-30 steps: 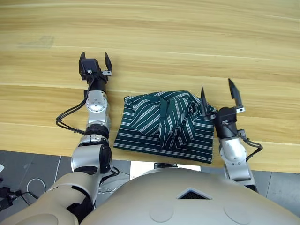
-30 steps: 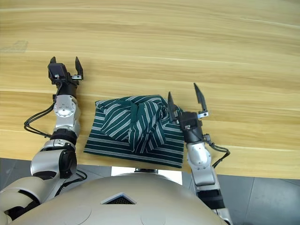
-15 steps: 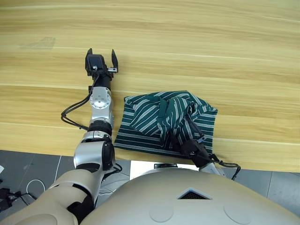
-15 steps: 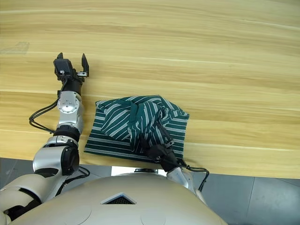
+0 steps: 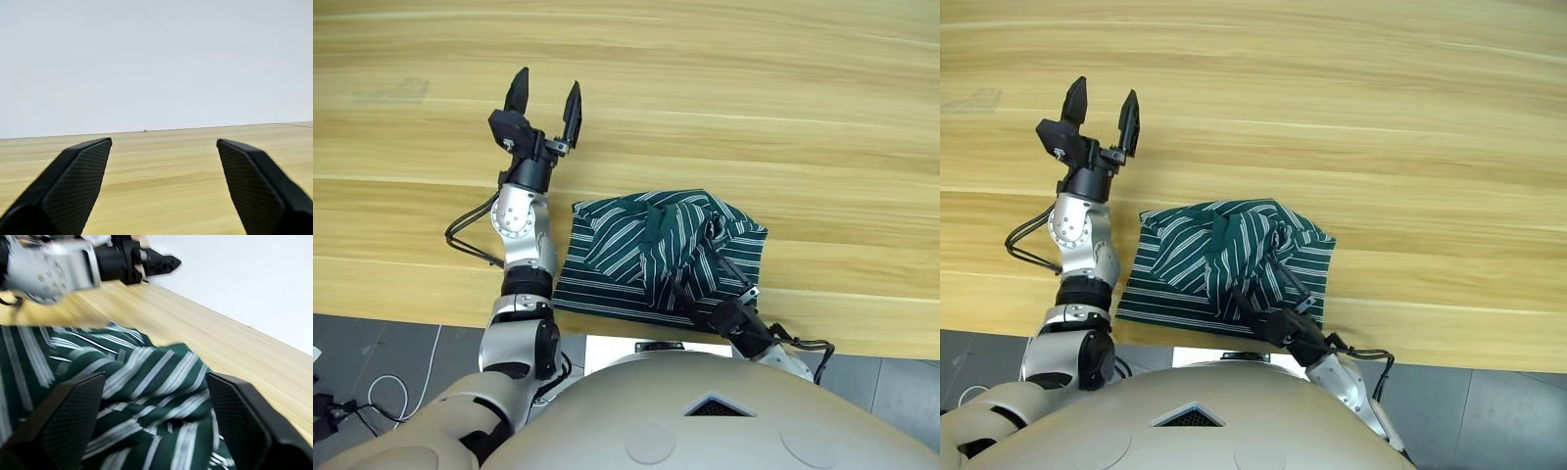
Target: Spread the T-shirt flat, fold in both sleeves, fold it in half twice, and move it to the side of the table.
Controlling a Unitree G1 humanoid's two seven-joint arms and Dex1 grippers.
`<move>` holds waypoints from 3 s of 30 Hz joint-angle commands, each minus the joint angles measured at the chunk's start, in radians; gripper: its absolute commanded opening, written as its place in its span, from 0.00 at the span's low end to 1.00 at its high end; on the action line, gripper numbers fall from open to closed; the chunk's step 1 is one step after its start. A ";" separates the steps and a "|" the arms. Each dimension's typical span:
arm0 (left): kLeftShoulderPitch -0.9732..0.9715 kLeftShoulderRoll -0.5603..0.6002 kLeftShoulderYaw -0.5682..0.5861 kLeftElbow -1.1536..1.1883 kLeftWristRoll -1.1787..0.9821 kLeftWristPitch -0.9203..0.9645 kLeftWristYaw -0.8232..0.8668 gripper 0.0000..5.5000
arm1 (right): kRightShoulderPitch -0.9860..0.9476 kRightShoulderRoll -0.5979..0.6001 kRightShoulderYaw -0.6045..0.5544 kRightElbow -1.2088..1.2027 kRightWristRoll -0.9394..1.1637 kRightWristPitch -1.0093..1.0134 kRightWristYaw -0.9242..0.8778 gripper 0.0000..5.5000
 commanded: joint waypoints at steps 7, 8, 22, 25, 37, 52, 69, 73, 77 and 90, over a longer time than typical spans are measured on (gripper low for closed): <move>-0.042 0.000 -0.032 -0.016 -0.014 0.100 -0.103 0.72 | -0.084 0.060 0.121 0.094 -0.044 0.137 0.080 0.69; -0.052 -0.003 -0.031 -0.003 -0.009 0.101 -0.099 0.72 | -0.102 0.076 0.132 0.130 -0.062 0.138 0.068 0.69; -0.081 -0.012 -0.031 0.071 0.008 0.088 -0.102 0.72 | -0.158 0.134 0.168 0.274 -0.170 0.092 -0.050 0.69; -0.047 -0.010 -0.031 0.037 0.015 0.079 -0.094 0.72 | -0.186 0.118 0.037 0.201 -0.078 0.159 -0.046 0.69; 0.195 -0.031 -0.097 -0.275 0.075 0.095 -0.023 0.72 | -0.296 0.002 -0.223 0.029 0.106 0.390 0.121 0.69; 0.322 -0.013 -0.079 -0.409 0.078 0.123 0.050 0.72 | -0.001 -0.088 -0.056 -0.311 0.146 0.312 0.250 0.69; 0.365 -0.022 -0.082 -0.451 0.074 0.120 0.052 0.73 | -0.164 0.029 -0.041 0.116 0.102 0.204 0.149 0.65; 0.375 -0.023 -0.084 -0.457 0.074 0.119 0.050 0.73 | -0.170 0.029 -0.038 0.118 0.101 0.186 0.150 0.53; 0.379 -0.025 -0.084 -0.457 0.071 0.116 0.049 0.73 | -0.190 0.035 -0.062 0.096 0.136 0.197 0.156 0.38; 0.382 -0.031 -0.090 -0.455 0.070 0.108 0.043 0.73 | -0.192 0.015 -0.046 0.058 0.137 0.191 0.201 0.00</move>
